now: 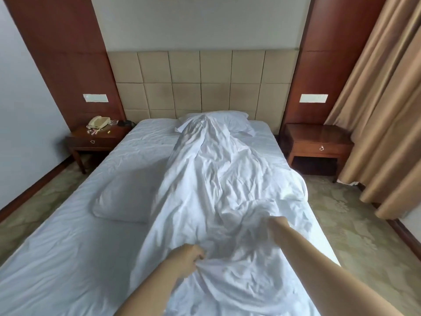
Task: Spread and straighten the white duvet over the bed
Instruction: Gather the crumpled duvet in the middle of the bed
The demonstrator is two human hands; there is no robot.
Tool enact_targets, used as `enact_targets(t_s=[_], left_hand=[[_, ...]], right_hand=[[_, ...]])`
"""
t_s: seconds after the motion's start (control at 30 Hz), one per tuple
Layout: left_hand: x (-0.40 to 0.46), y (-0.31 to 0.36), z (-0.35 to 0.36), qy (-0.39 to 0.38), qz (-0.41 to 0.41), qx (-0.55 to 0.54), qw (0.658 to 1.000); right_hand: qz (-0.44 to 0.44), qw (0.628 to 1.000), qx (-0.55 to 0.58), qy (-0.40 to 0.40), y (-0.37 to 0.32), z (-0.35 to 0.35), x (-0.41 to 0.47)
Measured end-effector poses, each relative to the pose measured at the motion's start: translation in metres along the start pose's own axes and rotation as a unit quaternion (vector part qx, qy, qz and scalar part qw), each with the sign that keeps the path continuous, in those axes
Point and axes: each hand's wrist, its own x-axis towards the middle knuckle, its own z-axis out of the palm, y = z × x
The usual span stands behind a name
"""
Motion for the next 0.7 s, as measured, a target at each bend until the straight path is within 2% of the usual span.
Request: enact_targets(t_s=[0.1,0.17,0.23,0.3,0.5,0.63,0.7], left_hand=[[0.013,-0.006,-0.007,-0.018,-0.014,0.006,1.0],[0.019,-0.011,-0.022,0.008,-0.033,0.001,0.999],[0.024,-0.019,-0.037,0.047,-0.044,-0.002,0.998],[0.027,-0.025,-0.051,0.07,-0.056,0.009,0.996],[0.027,-0.043,-0.08,0.14,-0.103,0.028,0.984],[0.031,-0.058,-0.094,0.209,-0.133,0.008,0.969],[0.039,-0.068,-0.098,0.22,-0.152,-0.018,0.963]], right_hand=[[0.065,0.997,-0.007,-0.027,0.013,0.017,-0.001],[0.071,0.997,0.014,0.012,0.015,0.029,0.001],[0.033,0.996,-0.036,0.077,0.012,0.037,0.001],[-0.024,0.99,-0.107,0.094,0.004,0.043,-0.005],[-0.053,0.991,-0.125,0.006,-0.009,0.069,-0.012],[-0.071,0.992,-0.104,-0.016,-0.009,0.089,-0.005],[-0.072,0.991,-0.105,-0.026,-0.011,0.096,-0.004]])
